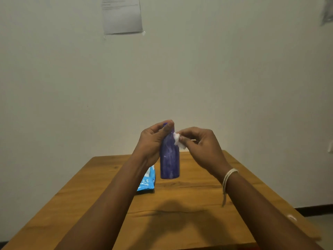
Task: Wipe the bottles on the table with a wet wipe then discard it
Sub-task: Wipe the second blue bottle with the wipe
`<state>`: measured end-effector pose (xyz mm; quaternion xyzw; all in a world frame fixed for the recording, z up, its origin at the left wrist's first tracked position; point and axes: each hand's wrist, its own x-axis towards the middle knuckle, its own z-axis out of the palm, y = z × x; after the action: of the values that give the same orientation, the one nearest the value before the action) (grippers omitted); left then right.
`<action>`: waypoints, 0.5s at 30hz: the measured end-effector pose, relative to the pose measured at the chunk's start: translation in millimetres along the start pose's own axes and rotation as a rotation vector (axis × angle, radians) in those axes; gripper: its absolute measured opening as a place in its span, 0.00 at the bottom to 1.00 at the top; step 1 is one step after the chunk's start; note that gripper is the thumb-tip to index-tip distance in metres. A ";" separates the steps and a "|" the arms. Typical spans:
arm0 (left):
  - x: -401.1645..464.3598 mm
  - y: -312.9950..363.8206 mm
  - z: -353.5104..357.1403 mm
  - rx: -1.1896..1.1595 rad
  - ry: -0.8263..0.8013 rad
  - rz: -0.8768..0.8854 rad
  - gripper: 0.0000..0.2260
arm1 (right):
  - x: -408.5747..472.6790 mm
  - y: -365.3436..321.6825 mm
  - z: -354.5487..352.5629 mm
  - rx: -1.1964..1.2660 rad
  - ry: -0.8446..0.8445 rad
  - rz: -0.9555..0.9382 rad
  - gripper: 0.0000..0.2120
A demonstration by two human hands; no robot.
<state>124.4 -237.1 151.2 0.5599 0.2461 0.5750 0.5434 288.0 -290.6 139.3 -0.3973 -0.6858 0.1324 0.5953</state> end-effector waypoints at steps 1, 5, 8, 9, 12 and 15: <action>1.2 1.7 1.3 -0.001 -0.001 -0.010 0.24 | -5.0 1.7 4.2 -0.044 0.005 -0.055 0.06; 1.3 -3.0 10.4 -0.035 -0.085 -0.082 0.23 | -4.5 2.3 22.2 -0.115 0.193 -0.132 0.06; -2.0 -12.5 13.3 -0.113 -0.135 -0.189 0.24 | 5.1 -6.1 32.7 -0.095 0.303 -0.120 0.07; -2.1 -13.5 10.5 -0.169 -0.145 -0.204 0.23 | 5.6 -8.4 35.6 -0.101 0.292 -0.143 0.07; 1.7 -9.4 -2.7 -0.296 -0.145 -0.181 0.21 | -7.0 -5.8 37.6 -0.216 0.118 -0.263 0.08; 6.9 -9.4 -16.7 -0.281 -0.144 -0.150 0.21 | -28.4 10.9 32.9 -0.282 -0.025 -0.236 0.11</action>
<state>114.0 -222.7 141.2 0.4982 0.1651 0.5200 0.6739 261.2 -293.9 103.5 -0.3919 -0.7469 -0.0311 0.5363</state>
